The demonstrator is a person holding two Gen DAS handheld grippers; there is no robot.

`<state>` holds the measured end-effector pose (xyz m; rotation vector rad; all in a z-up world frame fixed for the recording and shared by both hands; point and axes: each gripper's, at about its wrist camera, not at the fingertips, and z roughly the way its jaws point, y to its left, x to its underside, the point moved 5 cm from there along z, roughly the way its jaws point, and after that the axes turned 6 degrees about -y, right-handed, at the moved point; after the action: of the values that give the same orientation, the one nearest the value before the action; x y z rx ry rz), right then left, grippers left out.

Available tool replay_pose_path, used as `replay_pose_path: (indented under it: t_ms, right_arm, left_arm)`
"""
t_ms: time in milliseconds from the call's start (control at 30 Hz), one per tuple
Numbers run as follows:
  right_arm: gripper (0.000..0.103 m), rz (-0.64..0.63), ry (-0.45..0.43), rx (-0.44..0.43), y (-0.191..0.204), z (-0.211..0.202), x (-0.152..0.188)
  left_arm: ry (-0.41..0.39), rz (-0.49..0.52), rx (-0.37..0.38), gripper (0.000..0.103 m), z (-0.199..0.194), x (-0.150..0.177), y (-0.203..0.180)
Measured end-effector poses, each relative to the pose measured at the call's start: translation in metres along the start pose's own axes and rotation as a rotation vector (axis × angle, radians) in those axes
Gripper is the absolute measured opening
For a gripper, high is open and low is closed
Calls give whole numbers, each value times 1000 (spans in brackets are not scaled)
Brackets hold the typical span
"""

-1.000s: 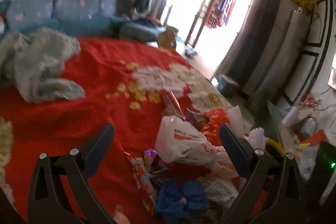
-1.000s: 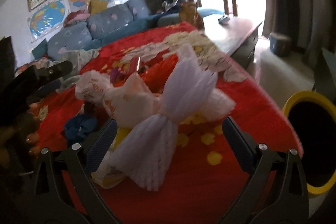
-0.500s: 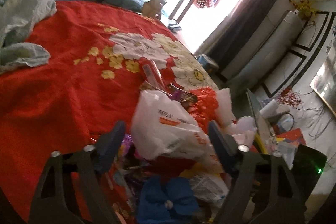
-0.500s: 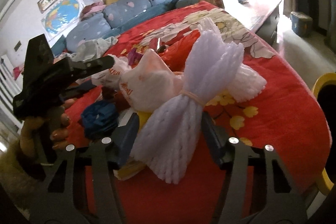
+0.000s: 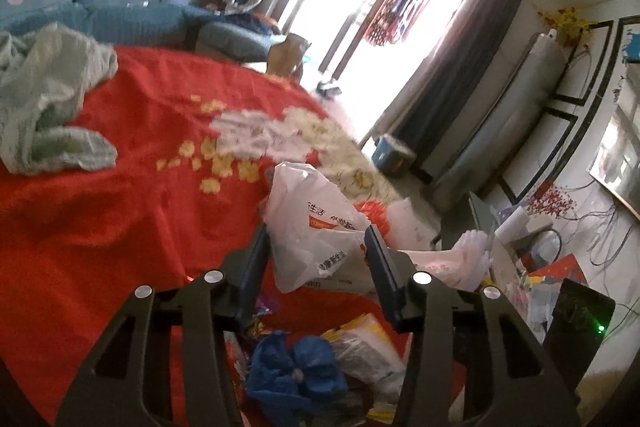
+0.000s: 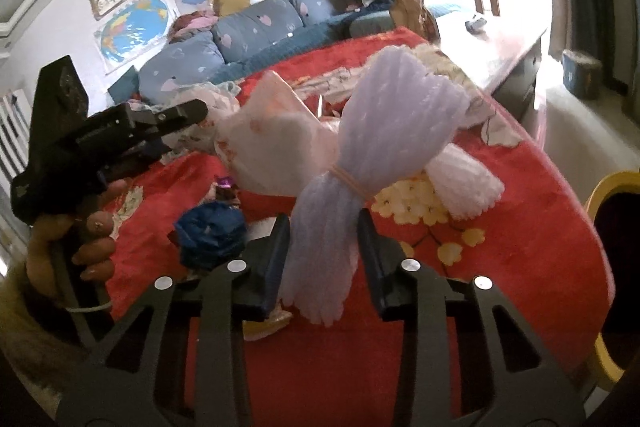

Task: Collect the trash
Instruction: 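Reach the right tool to the white foam net bundle and close on it, then carry the foam net bundle with the right tool over the yellow-rimmed bin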

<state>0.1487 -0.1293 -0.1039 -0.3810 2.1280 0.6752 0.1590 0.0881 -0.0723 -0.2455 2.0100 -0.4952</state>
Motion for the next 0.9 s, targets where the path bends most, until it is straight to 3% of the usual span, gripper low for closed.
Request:
replay_pose_path:
  t_ms: [333,900]
  right_arm:
    - [28,-36,-133,49,-12,-38,-34]
    - [28,90,-243,230,-90,-87,-50]
  left_arm:
    - [-79,65,21,46,-27,-22,-33]
    - [-25,214,77,46,1,-3,-109]
